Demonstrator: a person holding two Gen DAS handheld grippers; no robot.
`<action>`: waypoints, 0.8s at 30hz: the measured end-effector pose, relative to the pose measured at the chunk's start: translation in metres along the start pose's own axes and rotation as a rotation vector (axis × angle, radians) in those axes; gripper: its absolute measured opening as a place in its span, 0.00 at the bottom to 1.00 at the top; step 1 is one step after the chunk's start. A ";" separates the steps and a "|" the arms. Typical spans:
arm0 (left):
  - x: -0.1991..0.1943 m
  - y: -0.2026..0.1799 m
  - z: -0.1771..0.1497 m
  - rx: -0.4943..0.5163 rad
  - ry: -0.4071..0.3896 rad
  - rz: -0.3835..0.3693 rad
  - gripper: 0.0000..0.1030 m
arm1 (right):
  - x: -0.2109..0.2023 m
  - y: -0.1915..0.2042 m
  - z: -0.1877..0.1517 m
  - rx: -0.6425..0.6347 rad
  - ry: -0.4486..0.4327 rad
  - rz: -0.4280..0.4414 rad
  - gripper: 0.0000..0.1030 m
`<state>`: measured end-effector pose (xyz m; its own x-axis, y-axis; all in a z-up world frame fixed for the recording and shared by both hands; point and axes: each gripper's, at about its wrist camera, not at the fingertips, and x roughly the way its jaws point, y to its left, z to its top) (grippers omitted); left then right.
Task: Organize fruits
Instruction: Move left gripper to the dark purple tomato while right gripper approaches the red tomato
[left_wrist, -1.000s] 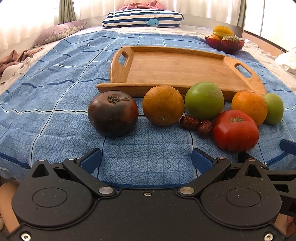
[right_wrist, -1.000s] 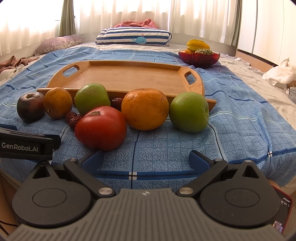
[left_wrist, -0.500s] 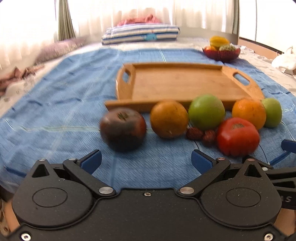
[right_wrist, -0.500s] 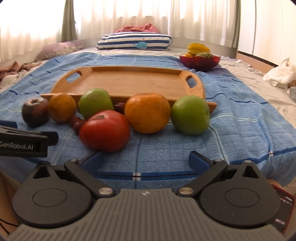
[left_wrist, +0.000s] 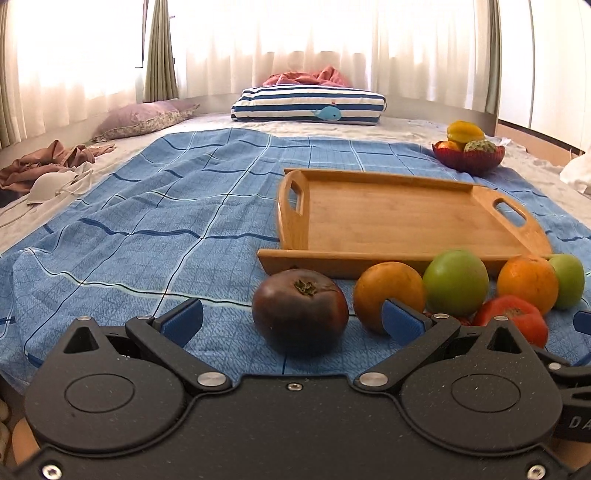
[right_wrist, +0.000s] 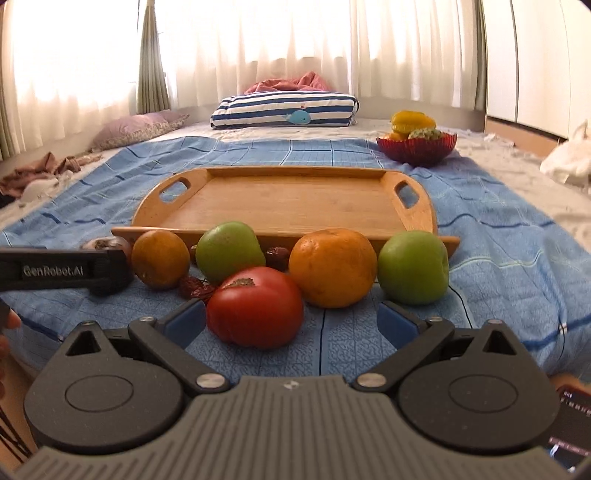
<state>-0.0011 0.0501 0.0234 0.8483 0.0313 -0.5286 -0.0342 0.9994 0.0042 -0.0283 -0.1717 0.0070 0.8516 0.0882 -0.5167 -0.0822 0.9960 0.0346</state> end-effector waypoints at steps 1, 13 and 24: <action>0.002 0.001 0.000 0.000 0.000 -0.003 1.00 | 0.002 0.002 -0.001 -0.004 0.002 0.001 1.00; 0.017 0.006 -0.004 -0.014 0.013 -0.023 1.00 | 0.018 0.014 -0.003 -0.009 0.053 0.045 1.00; 0.026 0.008 -0.008 -0.011 0.017 -0.022 0.99 | 0.034 0.014 -0.008 0.001 0.110 0.021 1.00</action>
<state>0.0166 0.0592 0.0024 0.8397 0.0094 -0.5429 -0.0220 0.9996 -0.0166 -0.0051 -0.1547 -0.0172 0.7877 0.1071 -0.6067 -0.0986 0.9940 0.0475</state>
